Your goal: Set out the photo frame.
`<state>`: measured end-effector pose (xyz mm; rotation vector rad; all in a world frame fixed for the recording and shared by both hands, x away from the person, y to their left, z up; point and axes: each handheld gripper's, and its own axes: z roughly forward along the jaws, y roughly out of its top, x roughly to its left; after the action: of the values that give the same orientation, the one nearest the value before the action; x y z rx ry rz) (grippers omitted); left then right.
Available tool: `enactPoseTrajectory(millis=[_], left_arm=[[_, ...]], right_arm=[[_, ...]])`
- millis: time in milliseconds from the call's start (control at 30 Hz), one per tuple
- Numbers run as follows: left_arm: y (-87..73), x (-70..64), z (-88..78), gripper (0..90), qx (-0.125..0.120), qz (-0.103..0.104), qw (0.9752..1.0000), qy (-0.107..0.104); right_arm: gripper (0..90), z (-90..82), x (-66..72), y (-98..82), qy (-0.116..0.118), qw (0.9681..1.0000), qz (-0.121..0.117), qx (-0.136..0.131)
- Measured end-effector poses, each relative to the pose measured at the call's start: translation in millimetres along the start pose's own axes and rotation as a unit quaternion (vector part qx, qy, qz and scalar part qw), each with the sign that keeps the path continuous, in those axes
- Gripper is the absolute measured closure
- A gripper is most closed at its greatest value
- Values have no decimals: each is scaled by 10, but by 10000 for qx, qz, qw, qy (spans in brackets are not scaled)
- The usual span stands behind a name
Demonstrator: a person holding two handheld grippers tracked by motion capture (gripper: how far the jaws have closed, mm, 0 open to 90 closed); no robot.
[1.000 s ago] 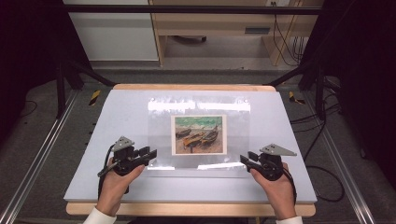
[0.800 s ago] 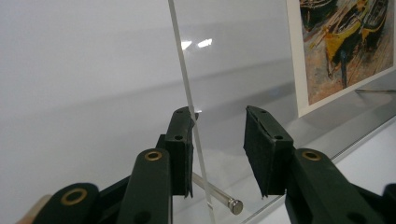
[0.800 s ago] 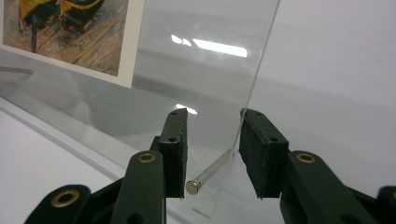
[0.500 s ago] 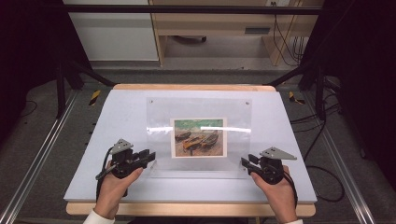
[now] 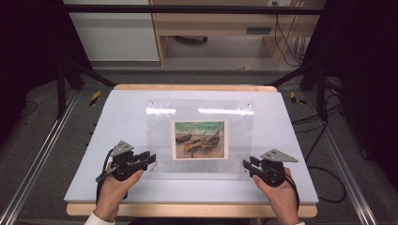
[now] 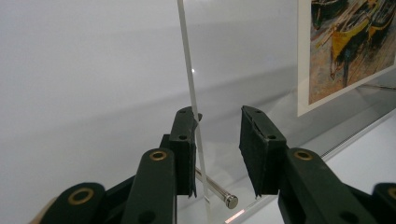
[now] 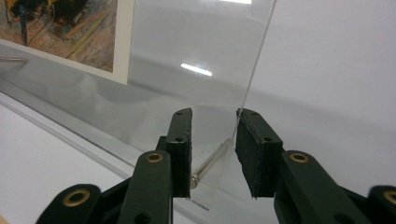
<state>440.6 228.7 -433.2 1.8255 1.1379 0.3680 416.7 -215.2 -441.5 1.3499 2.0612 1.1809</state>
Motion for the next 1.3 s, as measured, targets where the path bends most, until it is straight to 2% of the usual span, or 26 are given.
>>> enactPoseTrajectory(millis=[467,500,533,1300], left_arm=[[-27,-9,-24,669,11,82,10000,17],[-37,-35,-29,670,69,-77,9999,-77],[-40,-39,-31,670,69,-79,9999,-73],[-88,-53,-67,672,108,19,9999,-126]], right_arm=[[690,-21,19,-34,-38,10000,-55,16],[692,-23,23,-38,-41,10000,-42,22],[693,-25,26,-40,-40,10000,-24,25],[704,-54,45,-93,-54,10000,-65,46]])
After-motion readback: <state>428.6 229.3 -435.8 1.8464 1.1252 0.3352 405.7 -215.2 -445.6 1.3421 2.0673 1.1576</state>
